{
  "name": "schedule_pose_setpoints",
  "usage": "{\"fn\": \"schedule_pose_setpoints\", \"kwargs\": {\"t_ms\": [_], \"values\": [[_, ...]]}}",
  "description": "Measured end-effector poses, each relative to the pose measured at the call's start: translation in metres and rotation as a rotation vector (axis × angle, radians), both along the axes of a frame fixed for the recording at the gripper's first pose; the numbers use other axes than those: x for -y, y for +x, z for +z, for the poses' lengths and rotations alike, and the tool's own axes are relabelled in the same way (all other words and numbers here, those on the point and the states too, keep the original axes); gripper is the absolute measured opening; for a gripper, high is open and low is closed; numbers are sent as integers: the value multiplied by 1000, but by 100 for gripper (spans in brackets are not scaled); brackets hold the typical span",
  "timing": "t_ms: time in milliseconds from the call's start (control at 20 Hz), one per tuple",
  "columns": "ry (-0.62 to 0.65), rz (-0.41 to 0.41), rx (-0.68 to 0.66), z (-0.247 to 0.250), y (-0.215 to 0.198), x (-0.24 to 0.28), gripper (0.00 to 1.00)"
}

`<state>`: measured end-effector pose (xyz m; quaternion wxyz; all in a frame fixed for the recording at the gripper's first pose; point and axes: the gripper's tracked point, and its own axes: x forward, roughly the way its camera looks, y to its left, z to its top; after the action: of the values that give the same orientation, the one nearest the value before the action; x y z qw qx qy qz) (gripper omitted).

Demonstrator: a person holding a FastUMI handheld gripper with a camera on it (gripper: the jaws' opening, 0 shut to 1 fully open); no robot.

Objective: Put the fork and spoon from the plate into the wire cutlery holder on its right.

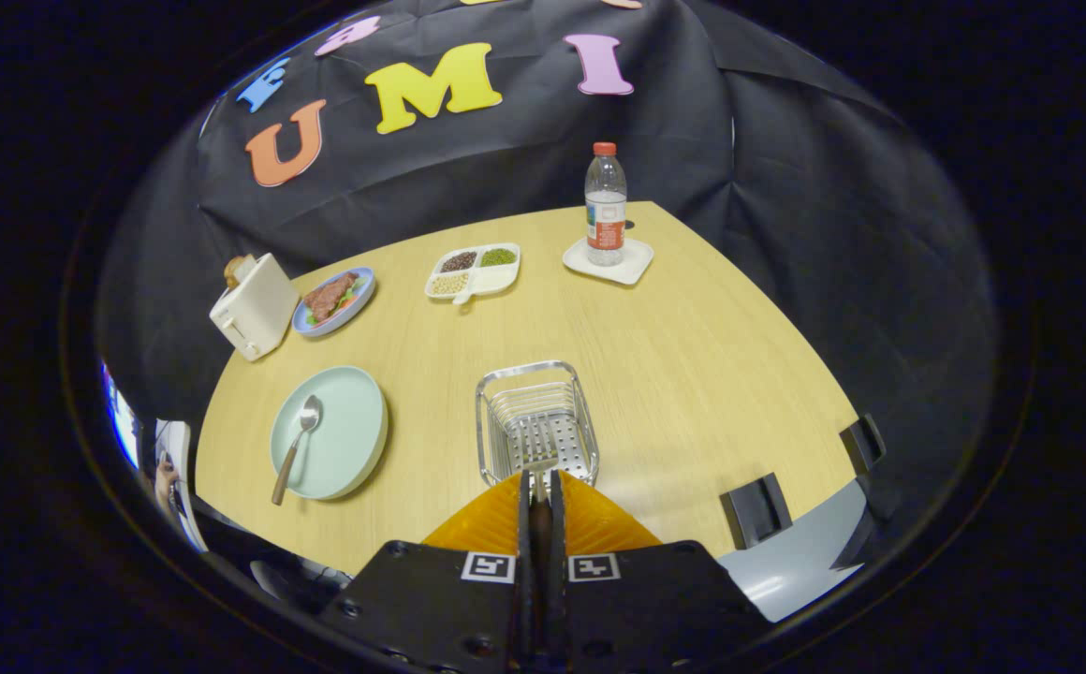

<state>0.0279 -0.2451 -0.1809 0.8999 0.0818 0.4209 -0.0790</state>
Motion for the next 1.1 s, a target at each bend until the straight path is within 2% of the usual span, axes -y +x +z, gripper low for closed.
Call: {"fn": "schedule_pose_setpoints", "kwargs": {"t_ms": [200,250,350,400,550,850,1100], "values": [[15,-5,37,8,4,-1,11],[11,-13,45,9,5,1,20],[19,-16,85,20,7,-2,24],[14,-19,112,27,8,-3,31],[-3,-27,196,49,9,-9,56],[-52,-24,329,89,2,-34,79],[-82,14,369,101,3,-75,93]]}}
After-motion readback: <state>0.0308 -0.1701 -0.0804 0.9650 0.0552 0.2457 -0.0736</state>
